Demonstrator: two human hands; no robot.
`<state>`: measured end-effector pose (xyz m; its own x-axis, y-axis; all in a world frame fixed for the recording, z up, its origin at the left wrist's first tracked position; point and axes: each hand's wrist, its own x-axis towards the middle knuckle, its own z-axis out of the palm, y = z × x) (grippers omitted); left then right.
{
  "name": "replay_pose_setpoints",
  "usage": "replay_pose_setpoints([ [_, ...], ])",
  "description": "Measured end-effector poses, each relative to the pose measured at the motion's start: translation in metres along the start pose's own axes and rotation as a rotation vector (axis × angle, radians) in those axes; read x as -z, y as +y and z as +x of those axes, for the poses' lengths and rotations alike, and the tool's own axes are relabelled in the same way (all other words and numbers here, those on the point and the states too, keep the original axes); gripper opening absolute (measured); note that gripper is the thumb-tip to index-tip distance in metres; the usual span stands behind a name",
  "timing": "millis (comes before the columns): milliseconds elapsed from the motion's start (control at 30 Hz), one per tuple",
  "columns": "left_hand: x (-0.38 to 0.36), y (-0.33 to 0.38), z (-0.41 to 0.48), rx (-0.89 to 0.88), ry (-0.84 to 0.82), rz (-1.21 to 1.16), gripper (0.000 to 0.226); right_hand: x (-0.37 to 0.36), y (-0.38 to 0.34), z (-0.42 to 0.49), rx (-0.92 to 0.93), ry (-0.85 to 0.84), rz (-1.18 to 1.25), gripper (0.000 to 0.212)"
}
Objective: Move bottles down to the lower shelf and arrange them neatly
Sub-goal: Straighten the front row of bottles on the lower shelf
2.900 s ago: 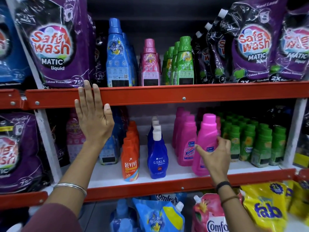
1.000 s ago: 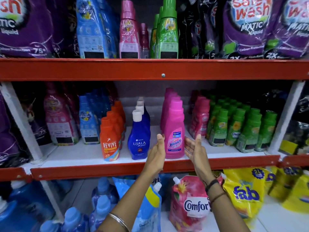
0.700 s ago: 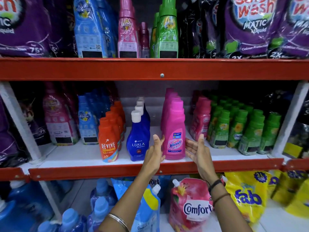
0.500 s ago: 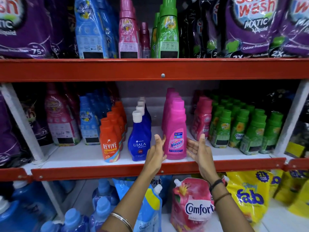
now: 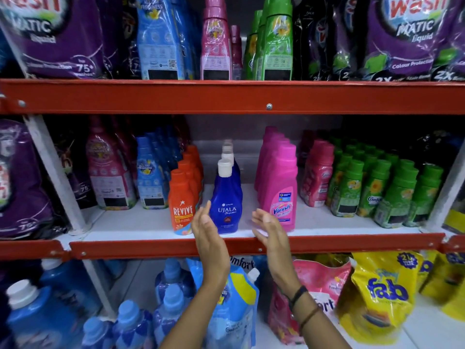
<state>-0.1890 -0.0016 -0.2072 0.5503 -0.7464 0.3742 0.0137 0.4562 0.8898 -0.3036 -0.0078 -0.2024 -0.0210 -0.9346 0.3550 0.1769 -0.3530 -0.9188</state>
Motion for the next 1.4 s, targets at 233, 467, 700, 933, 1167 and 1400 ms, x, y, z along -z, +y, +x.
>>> replay_pose_setpoints([
  [233,0.007,0.008,0.033,0.122,-0.148,0.175,0.086,-0.040,0.005,0.031,-0.105,-0.037,-0.128,0.065],
  [467,0.014,0.002,0.041,0.186,-0.217,0.061,0.096,-0.036,0.003,0.034,-0.128,0.033,0.065,0.042],
  [700,0.020,-0.002,0.046,0.225,-0.283,0.032,0.070,-0.042,0.003,0.032,-0.091,0.102,0.062,0.041],
  [933,0.034,0.010,0.022,-0.015,-0.277,0.151,0.064,-0.062,0.003,0.008,0.100,0.309,-0.159,0.045],
  [1167,0.075,0.014,0.043,-0.056,0.082,-0.012,0.047,-0.121,0.018,-0.007,0.082,-0.013,-0.047,0.068],
  [1400,0.086,0.005,0.070,0.069,0.001,0.008,0.058,-0.154,0.025,0.008,-0.116,0.024,0.033,0.063],
])
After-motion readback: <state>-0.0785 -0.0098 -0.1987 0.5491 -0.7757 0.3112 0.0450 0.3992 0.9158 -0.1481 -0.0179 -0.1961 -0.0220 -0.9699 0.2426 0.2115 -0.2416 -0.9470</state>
